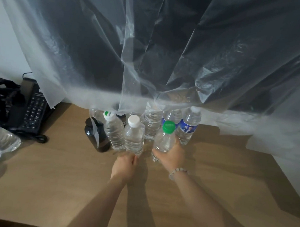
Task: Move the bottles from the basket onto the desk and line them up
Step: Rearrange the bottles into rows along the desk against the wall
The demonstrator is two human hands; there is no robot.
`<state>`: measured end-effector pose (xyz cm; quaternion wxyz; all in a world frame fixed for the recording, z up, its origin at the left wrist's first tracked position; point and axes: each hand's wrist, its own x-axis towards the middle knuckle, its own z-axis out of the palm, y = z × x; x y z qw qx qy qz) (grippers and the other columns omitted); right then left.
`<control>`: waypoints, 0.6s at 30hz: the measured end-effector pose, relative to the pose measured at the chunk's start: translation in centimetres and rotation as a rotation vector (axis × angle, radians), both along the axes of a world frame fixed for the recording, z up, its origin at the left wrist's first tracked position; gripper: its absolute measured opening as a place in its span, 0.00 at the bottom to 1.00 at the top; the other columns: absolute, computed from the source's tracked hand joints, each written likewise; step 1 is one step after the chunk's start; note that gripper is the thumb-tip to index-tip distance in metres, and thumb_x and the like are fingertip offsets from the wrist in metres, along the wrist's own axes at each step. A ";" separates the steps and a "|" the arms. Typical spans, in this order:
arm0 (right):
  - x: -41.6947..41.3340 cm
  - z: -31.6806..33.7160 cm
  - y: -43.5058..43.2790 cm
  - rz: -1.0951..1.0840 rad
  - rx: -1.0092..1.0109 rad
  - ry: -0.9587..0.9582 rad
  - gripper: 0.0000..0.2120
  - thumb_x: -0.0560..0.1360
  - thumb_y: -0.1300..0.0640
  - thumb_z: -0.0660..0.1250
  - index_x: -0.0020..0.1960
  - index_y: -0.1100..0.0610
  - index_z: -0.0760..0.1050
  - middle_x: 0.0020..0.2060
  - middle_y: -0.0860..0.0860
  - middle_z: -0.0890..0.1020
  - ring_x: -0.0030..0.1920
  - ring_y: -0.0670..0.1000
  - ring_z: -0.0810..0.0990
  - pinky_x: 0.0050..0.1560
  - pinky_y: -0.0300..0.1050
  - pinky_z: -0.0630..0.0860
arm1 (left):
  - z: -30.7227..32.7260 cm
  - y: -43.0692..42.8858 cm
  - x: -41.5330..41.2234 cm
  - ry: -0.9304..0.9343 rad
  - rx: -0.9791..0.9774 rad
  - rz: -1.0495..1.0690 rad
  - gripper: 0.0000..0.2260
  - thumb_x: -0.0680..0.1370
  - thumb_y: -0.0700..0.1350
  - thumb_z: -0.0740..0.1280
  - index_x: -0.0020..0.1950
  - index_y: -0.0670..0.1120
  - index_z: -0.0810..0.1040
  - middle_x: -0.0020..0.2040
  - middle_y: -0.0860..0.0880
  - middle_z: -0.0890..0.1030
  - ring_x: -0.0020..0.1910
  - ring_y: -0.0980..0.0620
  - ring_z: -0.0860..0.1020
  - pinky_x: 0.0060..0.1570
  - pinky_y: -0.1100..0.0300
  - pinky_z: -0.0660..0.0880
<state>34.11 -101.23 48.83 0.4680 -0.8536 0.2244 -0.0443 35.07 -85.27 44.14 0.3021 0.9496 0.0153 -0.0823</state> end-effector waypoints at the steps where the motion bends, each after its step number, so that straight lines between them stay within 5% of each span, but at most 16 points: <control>1: -0.1 0.1 0.0 0.006 -0.037 0.026 0.37 0.60 0.50 0.77 0.67 0.49 0.68 0.53 0.48 0.81 0.53 0.52 0.80 0.48 0.38 0.72 | -0.3 0.8 -0.2 0.001 0.104 0.001 0.13 0.79 0.50 0.59 0.53 0.43 0.78 0.55 0.45 0.77 0.57 0.44 0.73 0.53 0.53 0.71; 4: -0.3 0.5 0.2 -0.009 -0.049 0.071 0.38 0.61 0.48 0.76 0.68 0.48 0.66 0.54 0.48 0.81 0.53 0.52 0.80 0.49 0.40 0.73 | -1.5 3.6 -1.4 0.150 0.315 0.173 0.31 0.73 0.63 0.61 0.70 0.46 0.64 0.70 0.45 0.64 0.72 0.44 0.58 0.69 0.48 0.58; 7: -0.4 0.8 0.6 -0.019 -0.032 0.071 0.39 0.62 0.49 0.76 0.70 0.48 0.64 0.57 0.50 0.79 0.55 0.53 0.79 0.52 0.41 0.73 | -2.7 5.2 -2.9 0.287 0.305 0.318 0.48 0.66 0.72 0.61 0.76 0.48 0.50 0.77 0.48 0.48 0.76 0.44 0.43 0.71 0.41 0.49; 18: 1.1 0.9 2.5 0.023 -0.074 0.126 0.35 0.62 0.50 0.78 0.65 0.54 0.67 0.53 0.53 0.79 0.54 0.55 0.79 0.45 0.37 0.68 | -3.8 5.3 -3.2 0.393 0.366 0.296 0.49 0.69 0.74 0.56 0.76 0.46 0.37 0.77 0.47 0.37 0.75 0.42 0.36 0.70 0.36 0.47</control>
